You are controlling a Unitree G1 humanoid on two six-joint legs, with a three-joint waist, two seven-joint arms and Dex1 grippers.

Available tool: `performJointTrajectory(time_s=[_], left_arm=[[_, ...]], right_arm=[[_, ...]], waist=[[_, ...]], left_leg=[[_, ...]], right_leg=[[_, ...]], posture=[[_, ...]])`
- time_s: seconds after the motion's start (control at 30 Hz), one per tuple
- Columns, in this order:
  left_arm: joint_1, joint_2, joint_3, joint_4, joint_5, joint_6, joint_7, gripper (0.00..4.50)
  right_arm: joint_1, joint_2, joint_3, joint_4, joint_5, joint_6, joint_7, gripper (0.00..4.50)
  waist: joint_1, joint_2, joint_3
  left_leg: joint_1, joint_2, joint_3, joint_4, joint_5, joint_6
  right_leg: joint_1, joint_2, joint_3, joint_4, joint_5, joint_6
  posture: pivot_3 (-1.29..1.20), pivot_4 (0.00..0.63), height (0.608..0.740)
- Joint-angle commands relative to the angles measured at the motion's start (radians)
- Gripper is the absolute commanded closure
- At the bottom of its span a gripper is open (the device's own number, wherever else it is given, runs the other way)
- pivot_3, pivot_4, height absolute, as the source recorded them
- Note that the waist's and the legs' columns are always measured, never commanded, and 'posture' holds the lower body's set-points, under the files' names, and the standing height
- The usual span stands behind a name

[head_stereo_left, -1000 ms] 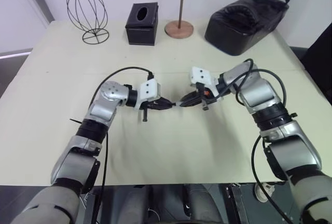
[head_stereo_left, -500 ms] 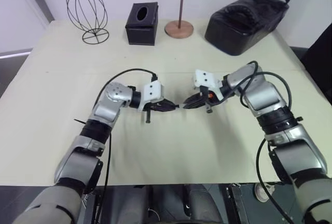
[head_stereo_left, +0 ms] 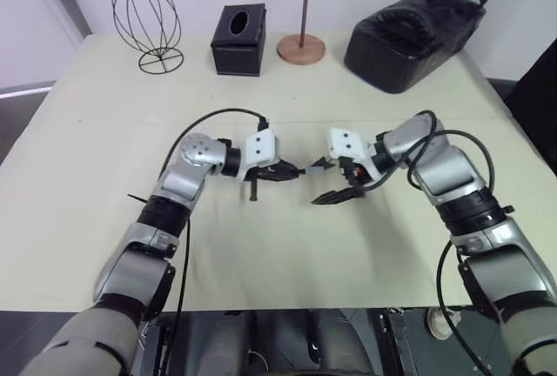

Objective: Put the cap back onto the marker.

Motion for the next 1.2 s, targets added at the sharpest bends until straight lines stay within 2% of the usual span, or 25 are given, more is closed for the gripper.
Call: performJointTrajectory(time_s=[0.03,0.17,0.37,0.47,0.53,0.73,0.8,0.87,1.0,1.1,1.2], left_arm=[[0.009,0.035,0.023,-0.037,-0.012,-0.007,0.001,4.5],[0.068,0.072,0.132,-0.129,-0.112,0.13,0.059,4.5],[0.22,0.114,0.295,-0.337,-0.146,0.41,0.333,4.5],[0.322,0.115,0.369,-0.495,-0.192,0.6,0.445,4.5],[0.379,0.084,0.438,-0.572,-0.21,0.684,0.56,4.5],[0.461,0.029,0.501,-0.638,-0.223,0.732,0.725,4.5],[0.469,0.023,0.493,-0.641,-0.24,0.726,0.717,3.53],[0.471,0.023,0.475,-0.625,-0.223,0.701,0.736,2.86],[0.484,0.05,0.464,-0.607,-0.203,0.661,0.748,0.77],[0.471,0.077,0.527,-0.592,-0.245,0.654,0.744,0.77],[0.477,0.17,0.615,-0.536,-0.269,0.595,0.702,0.77]], right_arm=[[-0.013,-0.025,-0.081,0.007,0.016,-0.019,-0.071,0.66],[0.031,-0.041,-0.223,0.007,0.034,-0.03,-0.24,0.66],[0.24,0.016,-0.431,-0.222,0.148,0.094,-0.454,0.66],[0.333,0.058,-0.482,-0.309,0.173,0.125,-0.557,0.66],[0.373,0.099,-0.511,-0.328,0.175,0.115,-0.64,0.66],[0.379,0.181,-0.51,-0.274,0.165,0.036,-0.783,0.66],[0.37,0.195,-0.499,-0.237,0.156,0.003,-0.807,0.61],[0.368,0.196,-0.482,-0.205,0.147,-0.029,-0.814,0.61],[0.367,0.185,-0.479,-0.18,0.156,-0.056,-0.82,0.61],[0.376,0.176,-0.49,-0.179,0.162,-0.061,-0.828,0.61],[0.407,0.169,-0.518,-0.173,0.164,-0.079,-0.853,0.61]], waist=[[-0.002,0.0,0.0],[0.0,0.0,0.0],[0.001,0.0,0.0],[-0.001,0.0,0.0],[-0.001,0.0,0.0],[0.003,0.0,-0.001],[0.004,0.0,-0.001],[0.004,0.0,-0.001],[0.001,0.0,-0.001],[-0.001,0.0,-0.001],[-0.003,0.0,-0.001]], left_leg=[[0.0,0.0,0.0,0.0,0.0,0.0],[0.0,0.001,0.0,0.0,0.0,0.0],[0.0,0.001,-0.001,0.0,0.0,0.0],[0.0,0.001,-0.001,0.0,0.0,0.0],[0.0,0.001,-0.001,0.0,0.0,0.0],[0.001,0.001,-0.001,0.0,0.001,-0.002],[0.001,0.001,-0.001,0.0,0.001,-0.002],[0.001,0.001,-0.001,0.0,0.001,-0.002],[0.001,0.001,-0.001,0.0,0.001,-0.002],[0.001,0.001,-0.001,-0.001,0.001,-0.002],[0.001,0.002,-0.001,-0.001,0.001,-0.002]], right_leg=[[0.0,0.0,0.0,0.0,0.0,0.0],[0.0,0.0,0.0,0.0,0.0,0.0],[0.0,-0.001,0.0,0.0,0.0,0.0],[0.0,-0.001,0.001,0.001,0.0,0.0],[0.0,-0.001,0.001,0.001,0.0,0.0],[0.0,-0.001,0.0,0.002,0.0,0.0],[0.001,-0.001,0.0,0.002,0.0,0.0],[0.001,-0.001,0.0,0.002,0.0,0.0],[0.001,-0.001,0.0,0.002,0.0,0.0],[0.001,-0.001,0.0,0.002,0.0,0.0],[0.001,0.0,0.0,0.002,0.0,0.0]], posture=[[0.0,0.15,0.74],[0.0,0.15,0.74],[0.0,0.15,0.74],[0.0,0.15,0.74],[0.0,0.15,0.74],[0.0,0.15,0.74],[0.0,0.15,0.74],[0.0,0.15,0.74],[0.0,0.15,0.74],[0.0,0.15,0.74],[0.0,0.15,0.74]])
